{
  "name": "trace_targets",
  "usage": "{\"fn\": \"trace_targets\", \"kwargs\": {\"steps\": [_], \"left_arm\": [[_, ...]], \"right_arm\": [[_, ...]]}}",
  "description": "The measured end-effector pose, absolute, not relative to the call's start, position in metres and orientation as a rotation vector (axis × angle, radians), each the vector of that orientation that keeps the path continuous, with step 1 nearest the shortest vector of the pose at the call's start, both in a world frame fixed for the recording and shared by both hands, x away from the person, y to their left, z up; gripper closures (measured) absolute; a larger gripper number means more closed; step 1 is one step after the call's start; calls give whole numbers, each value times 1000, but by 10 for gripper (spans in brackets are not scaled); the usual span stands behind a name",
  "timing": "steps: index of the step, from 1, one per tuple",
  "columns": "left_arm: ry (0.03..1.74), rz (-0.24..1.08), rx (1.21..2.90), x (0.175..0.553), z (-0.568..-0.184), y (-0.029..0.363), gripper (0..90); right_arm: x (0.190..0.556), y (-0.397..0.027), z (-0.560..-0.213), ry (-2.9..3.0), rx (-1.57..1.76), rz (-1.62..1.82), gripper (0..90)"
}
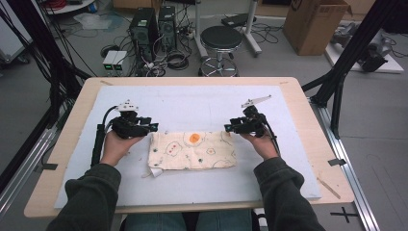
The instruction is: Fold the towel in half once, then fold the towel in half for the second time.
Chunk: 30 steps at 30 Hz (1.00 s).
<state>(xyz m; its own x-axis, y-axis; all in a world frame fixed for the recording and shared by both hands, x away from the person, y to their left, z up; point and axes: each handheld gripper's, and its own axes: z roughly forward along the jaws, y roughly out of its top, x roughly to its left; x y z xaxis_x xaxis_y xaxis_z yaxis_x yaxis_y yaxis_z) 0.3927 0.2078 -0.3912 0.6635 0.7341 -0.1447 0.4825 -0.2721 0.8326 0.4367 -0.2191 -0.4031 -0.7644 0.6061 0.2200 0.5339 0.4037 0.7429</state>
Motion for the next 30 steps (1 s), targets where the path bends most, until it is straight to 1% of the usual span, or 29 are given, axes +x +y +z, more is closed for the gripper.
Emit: {"fn": "trace_targets", "kwargs": {"steps": [4,18,30], "left_arm": [[932,340,1936,390,-389,206,498],[924,337,1930,386,-392,208,479],[926,319,1969,387,-403,204,452]], "right_arm": [[434,-217,-404,2571,1028,1292,498],[430,-218,-407,2570,1017,1298,487],[430,-216,-411,2591,1033,1288,479]]}}
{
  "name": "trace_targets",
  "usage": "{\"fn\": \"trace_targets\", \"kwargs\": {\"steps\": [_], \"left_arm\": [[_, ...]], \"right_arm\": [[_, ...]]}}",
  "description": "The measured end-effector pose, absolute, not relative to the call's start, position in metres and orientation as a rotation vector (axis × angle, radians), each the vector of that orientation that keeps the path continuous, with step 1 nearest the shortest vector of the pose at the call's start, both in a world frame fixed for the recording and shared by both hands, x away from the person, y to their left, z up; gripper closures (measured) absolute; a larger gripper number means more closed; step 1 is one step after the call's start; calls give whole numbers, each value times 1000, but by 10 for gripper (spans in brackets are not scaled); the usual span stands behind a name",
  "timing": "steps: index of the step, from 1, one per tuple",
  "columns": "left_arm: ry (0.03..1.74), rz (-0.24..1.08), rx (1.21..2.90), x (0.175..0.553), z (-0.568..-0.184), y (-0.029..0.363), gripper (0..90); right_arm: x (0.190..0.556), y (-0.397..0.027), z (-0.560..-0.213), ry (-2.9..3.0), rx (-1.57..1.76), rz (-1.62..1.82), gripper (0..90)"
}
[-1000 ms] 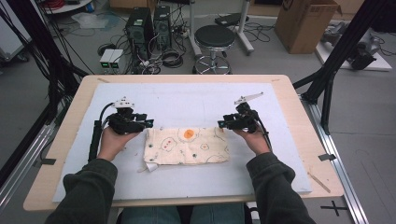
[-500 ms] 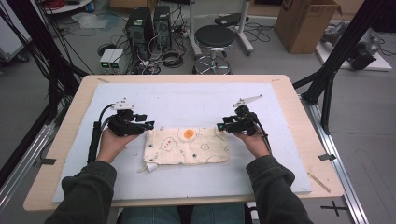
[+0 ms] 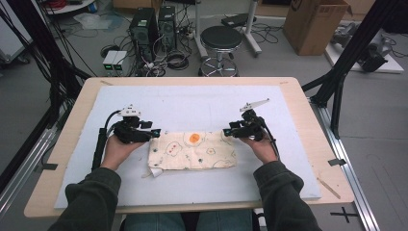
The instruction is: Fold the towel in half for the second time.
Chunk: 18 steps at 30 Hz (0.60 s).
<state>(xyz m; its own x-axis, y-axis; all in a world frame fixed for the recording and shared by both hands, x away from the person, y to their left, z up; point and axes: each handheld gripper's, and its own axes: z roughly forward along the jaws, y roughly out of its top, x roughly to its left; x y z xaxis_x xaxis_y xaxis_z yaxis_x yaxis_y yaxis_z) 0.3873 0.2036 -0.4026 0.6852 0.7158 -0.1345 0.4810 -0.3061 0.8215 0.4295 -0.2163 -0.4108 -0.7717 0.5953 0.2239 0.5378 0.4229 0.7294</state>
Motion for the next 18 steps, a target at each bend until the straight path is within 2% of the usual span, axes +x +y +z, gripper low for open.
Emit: {"fn": "trace_targets", "kwargs": {"steps": [18], "left_arm": [[982,321,2009,397,-416,203,457]], "right_arm": [[434,-212,-418,2615,1042,1260,490]]}}
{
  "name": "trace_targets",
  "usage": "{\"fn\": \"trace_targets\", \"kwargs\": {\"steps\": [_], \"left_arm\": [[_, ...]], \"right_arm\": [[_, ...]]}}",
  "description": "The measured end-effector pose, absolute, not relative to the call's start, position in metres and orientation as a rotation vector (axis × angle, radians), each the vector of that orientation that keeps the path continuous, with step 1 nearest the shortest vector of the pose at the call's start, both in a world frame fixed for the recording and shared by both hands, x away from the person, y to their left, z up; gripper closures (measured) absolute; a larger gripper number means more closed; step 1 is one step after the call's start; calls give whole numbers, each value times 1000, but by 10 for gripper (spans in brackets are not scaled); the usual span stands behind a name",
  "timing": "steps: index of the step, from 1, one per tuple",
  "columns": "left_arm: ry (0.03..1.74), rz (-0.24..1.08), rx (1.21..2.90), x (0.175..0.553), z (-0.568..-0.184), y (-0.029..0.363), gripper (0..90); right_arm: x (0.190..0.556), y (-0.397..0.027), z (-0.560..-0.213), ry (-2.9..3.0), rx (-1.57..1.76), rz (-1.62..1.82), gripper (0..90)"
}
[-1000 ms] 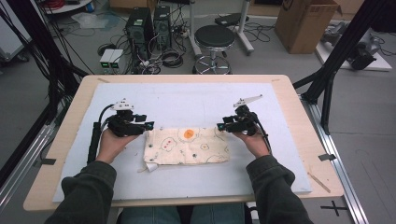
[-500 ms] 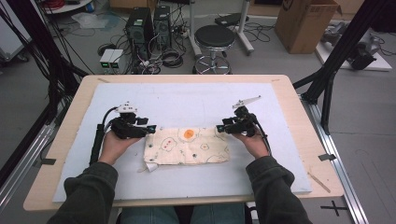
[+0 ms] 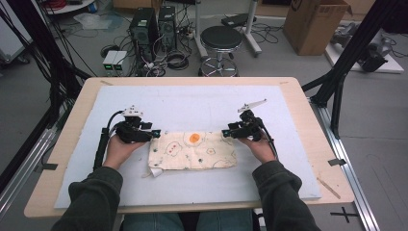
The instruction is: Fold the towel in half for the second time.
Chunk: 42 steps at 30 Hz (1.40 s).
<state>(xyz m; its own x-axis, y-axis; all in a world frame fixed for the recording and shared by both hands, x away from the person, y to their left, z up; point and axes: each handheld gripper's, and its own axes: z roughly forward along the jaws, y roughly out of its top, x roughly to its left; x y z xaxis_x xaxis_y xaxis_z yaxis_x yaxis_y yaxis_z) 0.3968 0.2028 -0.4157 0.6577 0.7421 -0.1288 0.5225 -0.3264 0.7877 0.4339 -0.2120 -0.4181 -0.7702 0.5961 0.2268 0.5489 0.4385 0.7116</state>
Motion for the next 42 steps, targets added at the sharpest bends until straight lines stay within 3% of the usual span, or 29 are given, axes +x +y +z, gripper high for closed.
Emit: {"fn": "trace_targets", "kwargs": {"steps": [11,14,18,22,34,42], "left_arm": [[1043,265,2071,407,-433,200,552],[1045,255,2084,408,-435,200,570],[1017,256,2110,408,-437,197,663],[981,269,2126,408,-436,195,840],[1008,349,1996,416,-426,196,863],[998,364,2026,413,-422,196,862]], "right_arm": [[445,-218,-429,2619,1146,1261,543],[446,-216,-433,2645,1136,1216,594],[448,-213,-437,2673,1112,1185,710],[449,-214,-438,2684,1109,1183,816],[460,-228,-430,2588,1197,1277,837],[461,-227,-432,2572,1226,1319,837]]}}
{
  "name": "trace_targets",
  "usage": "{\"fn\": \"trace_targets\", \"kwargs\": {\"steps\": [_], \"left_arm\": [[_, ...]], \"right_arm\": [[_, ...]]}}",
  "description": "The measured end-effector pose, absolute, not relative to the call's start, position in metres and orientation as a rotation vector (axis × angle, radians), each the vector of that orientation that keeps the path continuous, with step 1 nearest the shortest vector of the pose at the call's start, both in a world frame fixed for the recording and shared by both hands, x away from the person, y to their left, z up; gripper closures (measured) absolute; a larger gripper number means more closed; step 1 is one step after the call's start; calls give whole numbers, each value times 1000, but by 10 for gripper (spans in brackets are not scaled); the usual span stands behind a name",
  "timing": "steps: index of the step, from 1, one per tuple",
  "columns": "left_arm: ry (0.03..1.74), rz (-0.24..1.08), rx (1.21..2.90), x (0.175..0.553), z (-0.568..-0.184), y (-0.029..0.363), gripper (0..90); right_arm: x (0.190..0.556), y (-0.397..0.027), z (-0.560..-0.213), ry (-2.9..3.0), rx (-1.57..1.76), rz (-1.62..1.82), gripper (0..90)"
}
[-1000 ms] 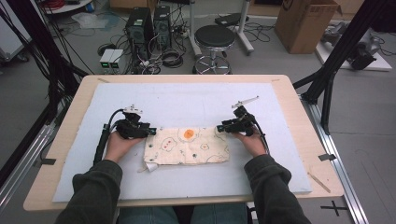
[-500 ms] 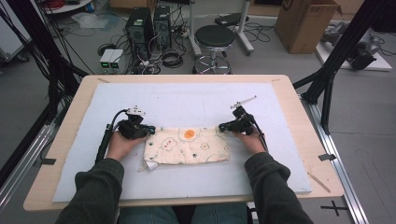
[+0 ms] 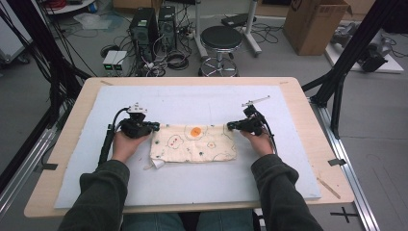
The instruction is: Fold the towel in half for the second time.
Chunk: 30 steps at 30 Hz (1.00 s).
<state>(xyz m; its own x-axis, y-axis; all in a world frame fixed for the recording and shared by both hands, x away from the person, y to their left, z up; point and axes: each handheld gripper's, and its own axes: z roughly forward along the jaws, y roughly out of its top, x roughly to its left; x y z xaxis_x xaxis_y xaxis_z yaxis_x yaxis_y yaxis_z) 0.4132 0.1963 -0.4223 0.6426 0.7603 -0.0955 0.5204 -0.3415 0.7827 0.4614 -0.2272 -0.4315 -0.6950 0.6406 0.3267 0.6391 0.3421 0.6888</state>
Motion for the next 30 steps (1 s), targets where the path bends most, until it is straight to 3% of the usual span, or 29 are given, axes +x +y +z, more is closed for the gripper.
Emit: {"fn": "trace_targets", "kwargs": {"steps": [30], "left_arm": [[878,413,1985,386,-409,194,855]], "right_arm": [[435,-231,-411,2572,1079,1488,835]]}}
